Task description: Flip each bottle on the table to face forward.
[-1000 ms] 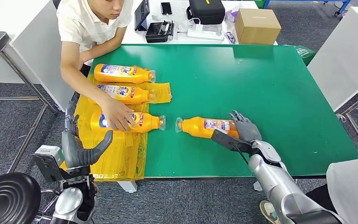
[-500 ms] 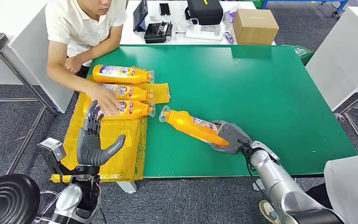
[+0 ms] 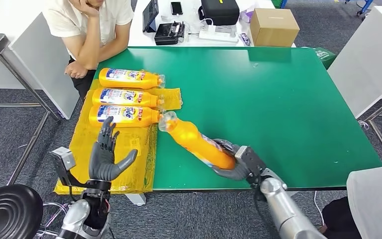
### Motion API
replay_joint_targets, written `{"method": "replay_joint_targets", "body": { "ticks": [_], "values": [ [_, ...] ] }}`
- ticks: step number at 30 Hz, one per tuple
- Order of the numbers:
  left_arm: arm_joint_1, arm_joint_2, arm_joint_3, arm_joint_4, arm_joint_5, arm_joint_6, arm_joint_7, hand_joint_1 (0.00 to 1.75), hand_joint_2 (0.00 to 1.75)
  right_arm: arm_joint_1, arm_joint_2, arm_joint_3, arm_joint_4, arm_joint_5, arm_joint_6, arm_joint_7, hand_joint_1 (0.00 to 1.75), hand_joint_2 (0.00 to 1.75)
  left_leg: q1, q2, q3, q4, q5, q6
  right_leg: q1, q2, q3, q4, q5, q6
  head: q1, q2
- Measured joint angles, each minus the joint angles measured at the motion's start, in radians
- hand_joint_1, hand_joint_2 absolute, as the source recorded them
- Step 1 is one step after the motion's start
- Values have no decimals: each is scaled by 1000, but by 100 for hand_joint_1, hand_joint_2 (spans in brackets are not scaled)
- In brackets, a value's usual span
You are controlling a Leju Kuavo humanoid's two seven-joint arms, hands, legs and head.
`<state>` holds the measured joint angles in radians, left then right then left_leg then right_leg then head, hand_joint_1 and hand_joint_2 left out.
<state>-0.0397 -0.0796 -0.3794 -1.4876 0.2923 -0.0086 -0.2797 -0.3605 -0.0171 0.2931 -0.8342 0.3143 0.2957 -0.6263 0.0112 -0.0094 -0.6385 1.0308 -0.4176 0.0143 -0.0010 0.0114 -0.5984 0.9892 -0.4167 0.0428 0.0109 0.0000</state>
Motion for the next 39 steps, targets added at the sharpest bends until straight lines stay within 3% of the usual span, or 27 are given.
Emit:
{"method": "replay_joint_targets", "body": {
  "ticks": [8, 14, 20, 26, 29, 33, 34, 37, 38, 39],
  "values": [
    [1, 4, -53, 44, 68, -85, 55, 0, 175, 27, 62, 64, -100, -47, -15, 15, 175, 175, 0, 0, -2, 0, 0, 0, 0, 0, -2, 0, 0, 0, 1, 0],
    [-16, 10, -107, 86, 134, -138, 87, 0, 175, -15, 121, 144, -75, -27, -78, 27, 175, 175, 0, -1, -3, 0, 0, 0, 0, 0, -3, 0, 0, 0, 0, 0],
    [-25, 16, -125, 107, 176, -139, 95, 0, 175, -38, 141, 188, -50, -13, -101, 28, 174, 175, 0, -1, -4, 0, 0, 0, 0, 0, -3, 0, 0, 0, 0, 0],
    [-38, 19, -145, 112, 215, -199, 69, 0, 175, -67, 170, 258, 12, 16, -130, 37, 175, 175, 0, -1, -5, 0, 0, 0, 0, 0, -4, 0, 0, 0, 0, 0],
    [-39, 21, -145, 112, 215, -188, 56, 0, 175, -80, 181, 287, 44, 30, -149, 37, 175, 175, 0, -1, -5, 0, 1, 0, 0, 0, -5, 0, 0, 0, 0, 0],
    [-39, 8, -142, 112, 185, -84, 20, 0, 175, -88, 201, 321, 78, 37, -174, 36, 175, 175, 0, -1, -5, 0, 1, 0, 0, 0, -5, 0, 0, 0, 0, 0],
    [-39, -1, -141, 110, 181, -53, 14, 15, 175, -88, 207, 329, 85, 37, -178, 36, 175, 175, 0, -1, -5, 0, 1, 0, 0, 0, -5, 0, 0, 0, 0, 0],
    [-36, -23, -135, 100, 201, 1, 7, 146, 175, -88, 217, 347, 99, 29, -185, 36, 175, 175, 0, 0, -6, 0, 0, 0, 0, 0, -6, 0, 0, 0, 0, 0],
    [-35, -27, -133, 96, 214, 3, 6, 175, 175, -89, 219, 351, 102, 25, -186, 36, 175, 175, 0, 0, -6, 0, 0, 0, 0, 0, -6, 0, 0, 0, 0, 0],
    [-32, -31, -131, 91, 228, 2, 3, 175, 175, -89, 221, 355, 105, 21, -186, 36, 174, 175, 0, 0, -6, 0, 0, 0, 0, 0, -6, 0, 0, 0, 0, 0]
  ]
}}
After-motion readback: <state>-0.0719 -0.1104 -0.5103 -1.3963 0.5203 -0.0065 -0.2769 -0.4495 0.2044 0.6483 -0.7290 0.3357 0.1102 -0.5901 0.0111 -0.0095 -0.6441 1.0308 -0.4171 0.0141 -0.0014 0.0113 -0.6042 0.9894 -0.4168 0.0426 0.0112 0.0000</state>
